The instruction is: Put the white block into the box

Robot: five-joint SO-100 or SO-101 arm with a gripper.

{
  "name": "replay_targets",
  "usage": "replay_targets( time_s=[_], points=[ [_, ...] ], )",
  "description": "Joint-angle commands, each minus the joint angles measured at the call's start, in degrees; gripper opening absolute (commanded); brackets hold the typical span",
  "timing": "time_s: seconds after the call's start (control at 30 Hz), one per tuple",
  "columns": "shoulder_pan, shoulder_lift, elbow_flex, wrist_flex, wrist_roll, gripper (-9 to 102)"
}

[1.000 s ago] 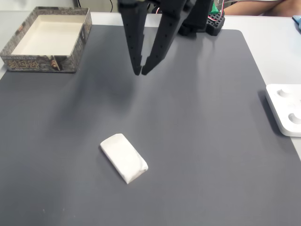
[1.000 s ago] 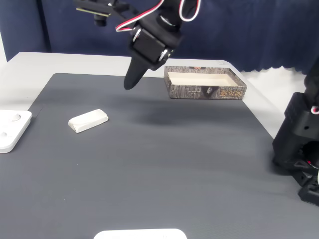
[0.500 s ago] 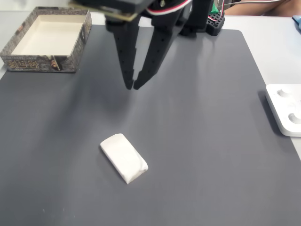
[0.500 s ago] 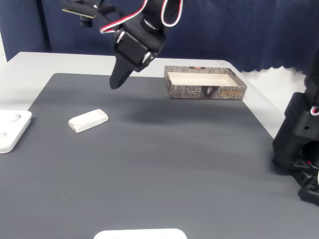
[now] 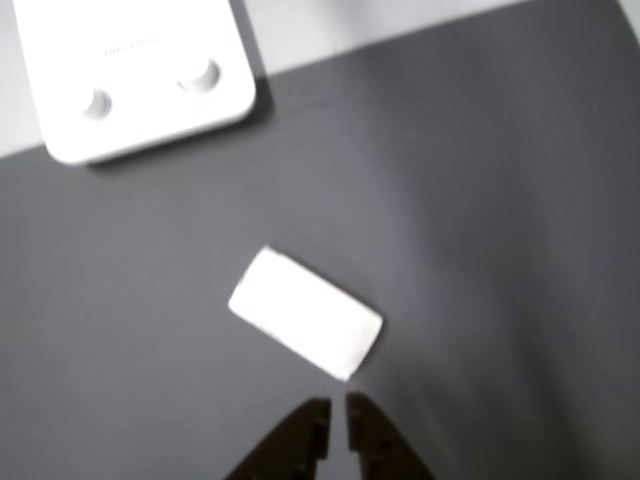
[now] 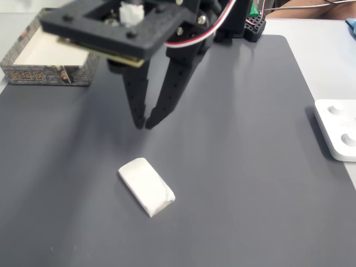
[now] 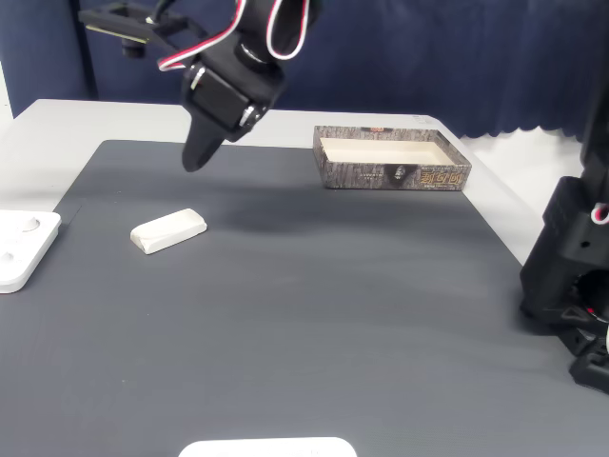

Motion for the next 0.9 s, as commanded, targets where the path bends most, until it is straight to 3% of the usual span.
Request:
replay_targets(
  time_s=[0.0, 0.87],
  points=[
    [0.97, -0.18, -8.26, 1.67, 2.11, -2],
    [2.90, -10.55, -20.74, 5.98, 3.16, -2]
  ],
)
